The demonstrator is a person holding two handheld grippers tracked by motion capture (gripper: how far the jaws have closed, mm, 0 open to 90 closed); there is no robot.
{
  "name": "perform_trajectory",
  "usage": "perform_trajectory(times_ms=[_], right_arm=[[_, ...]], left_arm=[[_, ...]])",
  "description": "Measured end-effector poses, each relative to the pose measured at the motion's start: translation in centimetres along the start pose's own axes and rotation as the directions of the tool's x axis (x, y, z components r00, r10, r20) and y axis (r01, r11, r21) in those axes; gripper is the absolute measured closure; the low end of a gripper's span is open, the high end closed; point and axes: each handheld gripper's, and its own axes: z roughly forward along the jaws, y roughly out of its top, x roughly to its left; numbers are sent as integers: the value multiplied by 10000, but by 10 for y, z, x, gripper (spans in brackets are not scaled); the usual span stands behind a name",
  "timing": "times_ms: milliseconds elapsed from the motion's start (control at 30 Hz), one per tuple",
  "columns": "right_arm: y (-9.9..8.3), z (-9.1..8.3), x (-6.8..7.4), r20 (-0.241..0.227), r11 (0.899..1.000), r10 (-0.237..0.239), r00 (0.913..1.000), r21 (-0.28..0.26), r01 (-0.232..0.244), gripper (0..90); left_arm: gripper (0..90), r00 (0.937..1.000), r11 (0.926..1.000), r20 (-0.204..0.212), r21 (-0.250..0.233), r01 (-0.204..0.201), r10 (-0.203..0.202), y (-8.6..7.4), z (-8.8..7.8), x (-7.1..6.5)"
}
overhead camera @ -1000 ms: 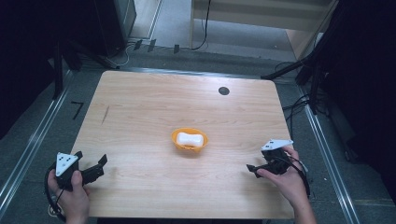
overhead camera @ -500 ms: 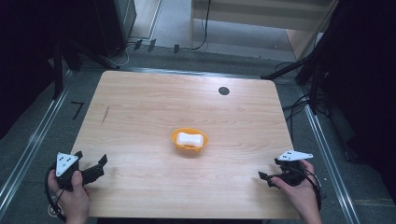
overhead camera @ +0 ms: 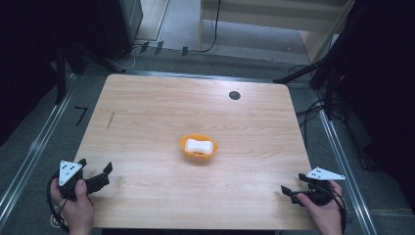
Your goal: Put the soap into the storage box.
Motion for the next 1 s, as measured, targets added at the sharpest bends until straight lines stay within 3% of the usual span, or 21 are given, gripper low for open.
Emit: perform_trajectory(times_ms=[167, 633, 733, 767, 833, 1000], right_arm=[[-13, -10, -4, 96, 9983, 348, 9993, -480, -343, 92], [-35, -26, -8, 237, 9893, 714, 9972, -1288, -678, 37], [-40, -30, -8, 175, 9818, 899, 9958, -1694, -856, 30], [-41, -32, -8, 103, 9728, 1079, 9941, -2072, -1034, 30], [-42, -32, -8, 108, 9707, 1076, 9941, -2172, -1028, 30], [-44, -33, -6, 607, 9574, 1343, 9891, -2654, -1137, 30]], left_arm=[[92, 10000, 10000, 6, -7, 3, -3, 0, 0, 0], [92, 10000, 9999, 7, -99, -97, 97, -1, -1, -2], [92, 9999, 9998, 12, -127, -121, 121, -1, -1, -2], [92, 9999, 9998, 5, -114, -155, 155, -1, -2, -2], [92, 9998, 9998, 25, -111, -177, 178, -1, -2, -3], [92, 9997, 9996, 8, -110, -256, 256, -1, -2, -4]])
